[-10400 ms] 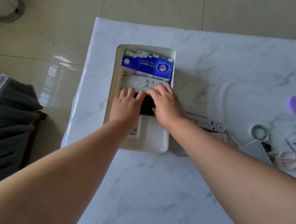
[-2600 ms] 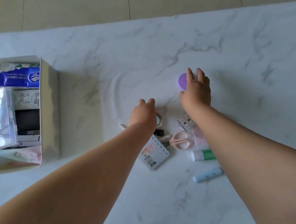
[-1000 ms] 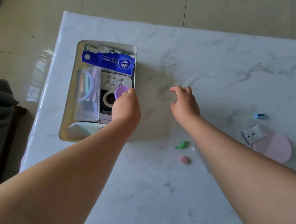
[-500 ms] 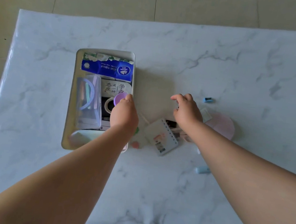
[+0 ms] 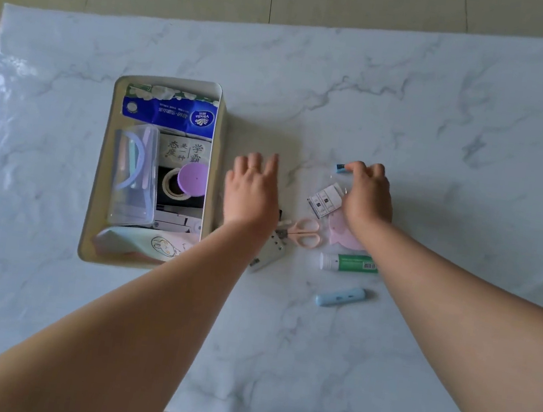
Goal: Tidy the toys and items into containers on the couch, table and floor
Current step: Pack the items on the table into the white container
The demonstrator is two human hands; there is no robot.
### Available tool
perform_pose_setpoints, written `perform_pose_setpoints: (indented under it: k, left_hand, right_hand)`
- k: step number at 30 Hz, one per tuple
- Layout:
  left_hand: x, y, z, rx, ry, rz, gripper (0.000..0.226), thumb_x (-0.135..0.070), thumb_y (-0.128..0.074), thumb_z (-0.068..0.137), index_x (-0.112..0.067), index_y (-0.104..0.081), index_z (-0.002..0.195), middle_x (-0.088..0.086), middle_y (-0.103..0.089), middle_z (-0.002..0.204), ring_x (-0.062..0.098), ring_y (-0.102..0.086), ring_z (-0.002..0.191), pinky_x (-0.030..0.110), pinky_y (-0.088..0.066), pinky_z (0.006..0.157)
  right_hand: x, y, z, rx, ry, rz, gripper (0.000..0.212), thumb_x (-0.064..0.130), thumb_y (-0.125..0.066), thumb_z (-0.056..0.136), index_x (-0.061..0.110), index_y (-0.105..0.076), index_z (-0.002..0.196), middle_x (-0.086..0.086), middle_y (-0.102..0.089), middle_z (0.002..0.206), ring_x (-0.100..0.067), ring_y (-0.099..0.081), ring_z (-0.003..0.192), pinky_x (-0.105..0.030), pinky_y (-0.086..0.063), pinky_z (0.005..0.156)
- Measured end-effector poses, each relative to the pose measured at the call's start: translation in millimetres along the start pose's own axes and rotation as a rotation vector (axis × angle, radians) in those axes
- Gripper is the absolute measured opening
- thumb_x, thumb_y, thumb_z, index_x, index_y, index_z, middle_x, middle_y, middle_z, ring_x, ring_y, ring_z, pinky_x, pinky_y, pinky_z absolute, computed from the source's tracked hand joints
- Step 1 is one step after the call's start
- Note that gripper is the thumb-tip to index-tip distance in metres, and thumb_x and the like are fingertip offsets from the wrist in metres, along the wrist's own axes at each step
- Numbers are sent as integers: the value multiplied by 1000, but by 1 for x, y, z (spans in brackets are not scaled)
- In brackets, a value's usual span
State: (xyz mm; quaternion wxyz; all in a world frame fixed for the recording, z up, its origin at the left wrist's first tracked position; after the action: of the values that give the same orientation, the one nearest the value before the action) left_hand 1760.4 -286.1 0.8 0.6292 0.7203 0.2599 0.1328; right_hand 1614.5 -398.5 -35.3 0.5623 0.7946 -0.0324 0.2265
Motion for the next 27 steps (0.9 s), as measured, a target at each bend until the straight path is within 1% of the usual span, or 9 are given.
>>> perform_pose_setpoints:
  k: [3,6,9,12,15,17,20,23,27]
  left_hand:
    - [-35,-16,7,177,-82,-110,48,-22,-60,86,-17,-46,132,8,-51,127,30,-40,121,37,-37,94]
    - [-59,-34,15,280,-49,-137,51,-35,-64,87,-16,-45,131,8,-49,130,29,-39,123,36,-37,95]
    - [-68,-49,23,303,4,-123,58,-43,-68,83,-13,-45,128,10,-46,131,28,-39,125,36,-38,96]
    - [-72,-60,31,289,57,-123,61,-42,-72,80,-11,-45,125,9,-47,129,28,-41,123,34,-39,96]
    - [-73,-64,35,308,139,-201,55,-41,-72,80,-11,-51,121,9,-49,126,28,-42,122,34,-40,95]
    - [-72,-62,34,314,168,-261,42,-35,-71,82,-11,-55,114,9,-57,117,30,-50,113,36,-43,86]
    - [-66,-53,31,269,236,-383,17,-21,-61,88,-12,-56,102,7,-65,97,31,-60,92,30,-40,64]
    - [-54,-31,29,186,303,-476,11,-19,-54,92,-13,-56,100,8,-65,93,30,-57,82,29,-36,61]
    - [-16,10,25,-5,382,-579,10,-18,-48,96,-11,-54,100,8,-65,93,30,-57,84,30,-34,61]
  right_hand:
    - [-4,-2,8,7,7,-7,53,-6,-39,84,18,-51,130,-16,-40,129,-37,-46,116,-36,-42,96]
    - [-7,-5,22,38,9,13,54,-2,-43,85,21,-49,134,-15,-38,131,-35,-47,117,-35,-43,98]
    - [-9,-6,34,46,25,20,49,5,-50,88,24,-51,134,-12,-38,131,-32,-49,116,-35,-44,97]
    - [-14,-11,43,24,33,41,39,7,-56,87,23,-59,123,-10,-41,127,-30,-54,110,-32,-45,90]
    - [-18,-14,46,7,29,40,25,7,-61,84,16,-63,107,-10,-44,122,-30,-56,103,-31,-46,83]
    - [-19,-14,47,7,5,36,21,8,-62,85,12,-62,106,-13,-46,121,-32,-57,103,-33,-47,85]
    - [-16,-13,44,3,-30,39,22,9,-60,88,10,-60,110,-15,-48,122,-35,-56,104,-37,-47,88]
    - [1,-9,37,-23,-4,41,21,13,-57,91,10,-57,112,-16,-49,121,-36,-55,106,-39,-45,86]
    - [51,-5,23,-81,51,118,21,17,-51,95,7,-51,113,-15,-51,120,-36,-54,104,-38,-41,78]
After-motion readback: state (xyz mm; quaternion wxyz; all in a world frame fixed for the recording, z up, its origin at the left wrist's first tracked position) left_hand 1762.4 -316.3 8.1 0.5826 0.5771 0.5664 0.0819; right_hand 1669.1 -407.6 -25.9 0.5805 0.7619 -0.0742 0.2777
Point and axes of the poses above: each hand's wrist, its own z-axis towards the middle knuckle, its own y-axis out of the back of the hand, x = y × z, the point moved 1 cm from there along z, towards the middle knuckle
